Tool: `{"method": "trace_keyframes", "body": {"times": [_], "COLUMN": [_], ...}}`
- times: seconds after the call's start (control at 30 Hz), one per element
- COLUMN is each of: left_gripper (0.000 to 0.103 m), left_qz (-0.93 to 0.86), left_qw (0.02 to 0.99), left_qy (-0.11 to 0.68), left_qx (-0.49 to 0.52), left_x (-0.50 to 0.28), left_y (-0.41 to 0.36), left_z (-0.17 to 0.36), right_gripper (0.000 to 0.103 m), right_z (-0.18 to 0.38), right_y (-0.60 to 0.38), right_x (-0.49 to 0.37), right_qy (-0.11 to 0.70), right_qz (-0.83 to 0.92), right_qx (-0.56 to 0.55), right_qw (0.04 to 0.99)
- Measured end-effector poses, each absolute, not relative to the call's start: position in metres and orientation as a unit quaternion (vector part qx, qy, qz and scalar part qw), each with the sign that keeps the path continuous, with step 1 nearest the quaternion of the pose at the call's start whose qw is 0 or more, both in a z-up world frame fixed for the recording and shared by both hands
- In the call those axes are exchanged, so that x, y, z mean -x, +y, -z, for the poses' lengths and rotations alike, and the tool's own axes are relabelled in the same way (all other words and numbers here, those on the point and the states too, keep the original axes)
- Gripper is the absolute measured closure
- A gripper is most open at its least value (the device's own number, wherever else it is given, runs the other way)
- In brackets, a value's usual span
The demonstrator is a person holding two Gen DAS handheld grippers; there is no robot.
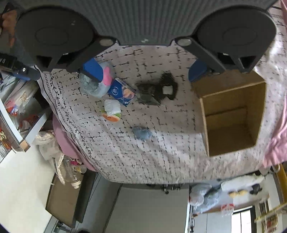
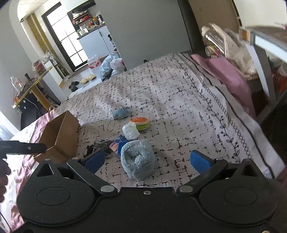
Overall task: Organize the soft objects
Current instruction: 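Move both grippers to the grey fluffy plush and close on it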
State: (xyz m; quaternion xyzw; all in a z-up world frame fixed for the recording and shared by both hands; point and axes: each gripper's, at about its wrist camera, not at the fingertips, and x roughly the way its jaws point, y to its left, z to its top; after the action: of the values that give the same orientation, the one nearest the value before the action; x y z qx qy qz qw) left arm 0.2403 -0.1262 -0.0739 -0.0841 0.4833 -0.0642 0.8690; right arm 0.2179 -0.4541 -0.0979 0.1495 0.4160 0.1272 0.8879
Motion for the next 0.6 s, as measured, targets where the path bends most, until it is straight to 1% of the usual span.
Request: {"method": "trace_keyframes", "body": {"times": [0.07, 0.13, 0.23, 0.37, 0.47, 0.53, 0.6], "left_gripper": [0.002, 0.002, 0.003, 0.004, 0.008, 0.013, 0.016], "left_qz": [0.068, 0.076, 0.085, 0.095, 0.098, 0.101, 0.109], "left_qw": [0.866, 0.865, 0.859, 0.854, 0.847, 0.845, 0.840], "left_qy": [0.486, 0.488, 0.496, 0.502, 0.510, 0.512, 0.518], "left_qx": [0.091, 0.095, 0.097, 0.100, 0.112, 0.119, 0.121], "left_x": [-0.247, -0.253, -0.264, -0.275, -0.284, -0.291, -0.297], "left_y": [-0.133, -0.140, -0.149, -0.157, -0.162, -0.165, -0.170], "left_z": [0.079, 0.084, 0.094, 0.107, 0.115, 0.120, 0.125], "right_gripper": [0.010, 0.019, 0.026, 0.029, 0.036, 0.043, 0.046], "right_z": [0.104, 0.110, 0.119, 0.131, 0.141, 0.148, 0.156], "right_y": [-0.455, -0.454, -0.455, -0.456, -0.454, -0.453, -0.452], "right_x": [-0.222, -0.226, -0.233, -0.243, -0.250, -0.255, -0.261], "right_qy": [0.423, 0.431, 0.444, 0.462, 0.477, 0.486, 0.495], "right_qz": [-0.128, -0.127, -0.132, -0.142, -0.149, -0.149, -0.145], "right_qx": [-0.154, -0.156, -0.175, -0.195, -0.209, -0.217, -0.228], "right_qw": [0.884, 0.880, 0.869, 0.854, 0.840, 0.833, 0.825]}}
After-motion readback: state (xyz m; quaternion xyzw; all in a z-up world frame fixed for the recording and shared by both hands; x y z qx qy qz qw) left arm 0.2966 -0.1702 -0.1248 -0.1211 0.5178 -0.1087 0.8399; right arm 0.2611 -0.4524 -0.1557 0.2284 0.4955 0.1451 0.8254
